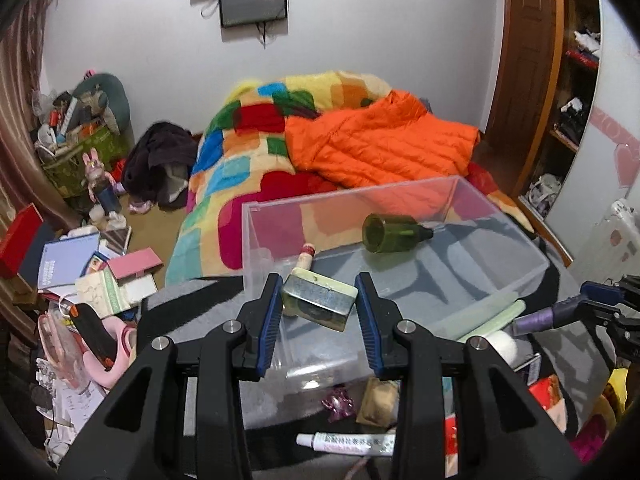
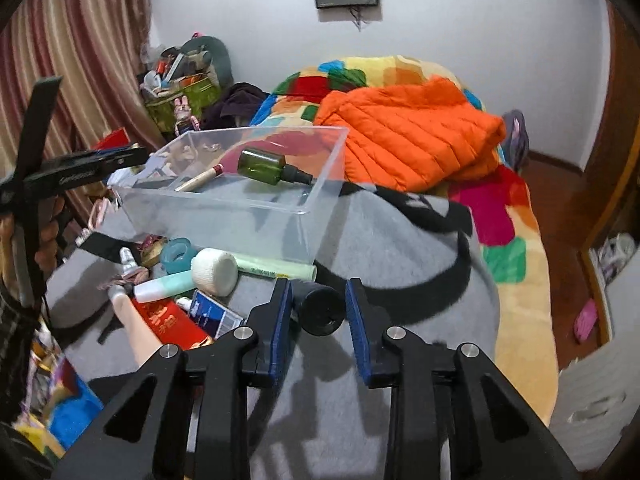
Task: Organize objects
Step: 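Carry the compact into the box with the left tool while the right tool grasps the purple-capped black bottle, then open the left tool over the box while the right tool carries the black bottle into it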
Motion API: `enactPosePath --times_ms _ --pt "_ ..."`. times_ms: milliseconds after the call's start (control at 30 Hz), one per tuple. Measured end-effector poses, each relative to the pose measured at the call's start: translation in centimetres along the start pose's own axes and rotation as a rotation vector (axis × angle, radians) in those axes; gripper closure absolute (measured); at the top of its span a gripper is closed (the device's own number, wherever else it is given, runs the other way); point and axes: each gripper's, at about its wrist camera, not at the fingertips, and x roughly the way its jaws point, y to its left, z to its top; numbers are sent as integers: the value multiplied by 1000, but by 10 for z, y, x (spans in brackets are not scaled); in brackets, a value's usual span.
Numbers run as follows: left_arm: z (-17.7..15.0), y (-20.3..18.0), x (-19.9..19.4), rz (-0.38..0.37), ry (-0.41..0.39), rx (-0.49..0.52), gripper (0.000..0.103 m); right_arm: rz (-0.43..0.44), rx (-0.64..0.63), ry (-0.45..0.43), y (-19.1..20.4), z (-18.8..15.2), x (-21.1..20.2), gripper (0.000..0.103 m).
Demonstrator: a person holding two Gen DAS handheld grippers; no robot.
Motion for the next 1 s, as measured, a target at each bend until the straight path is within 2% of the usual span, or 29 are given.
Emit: enactPosePath --times_ms 33,67,133,300,333,367,400,500,567,633,833,900,967,1000 --pt "2 1 8 -3 27 0 67 0 -13 8 1 1 3 68" --pt "2 2 13 -1 46 1 67 4 -18 22 0 0 8 56" --pt "4 1 27 10 89 15 67 17 -9 48 -3 -1 16 42" --pt "2 -10 46 17 155 62 67 -4 -44 91 -6 -8 35 41" --pt "1 -12 49 13 167 67 67 -14 -57 119 -6 -10 43 42" --pt "2 -12 51 10 174 65 66 -19 -66 137 -6 -13 48 49" --pt "4 -12 53 7 183 63 67 -13 -74 152 -6 -16 52 51" --pt "6 -13 58 -19 209 56 66 -32 -107 135 0 -21 46 58" --pt "7 -14 60 -30 215 53 66 -6 -103 125 1 -25 39 72" --pt "7 -14 60 -40 217 50 66 5 -94 115 1 -28 31 79" --pt "8 -12 59 -59 213 44 54 9 -50 73 -1 -27 9 80" --pt "9 -11 55 -58 203 44 53 8 -43 45 0 -20 -1 80" --pt "9 -9 49 -54 187 42 49 11 -37 5 2 -9 -11 80" --pt "9 -8 45 -51 174 40 43 16 -34 -17 4 -2 -15 80"
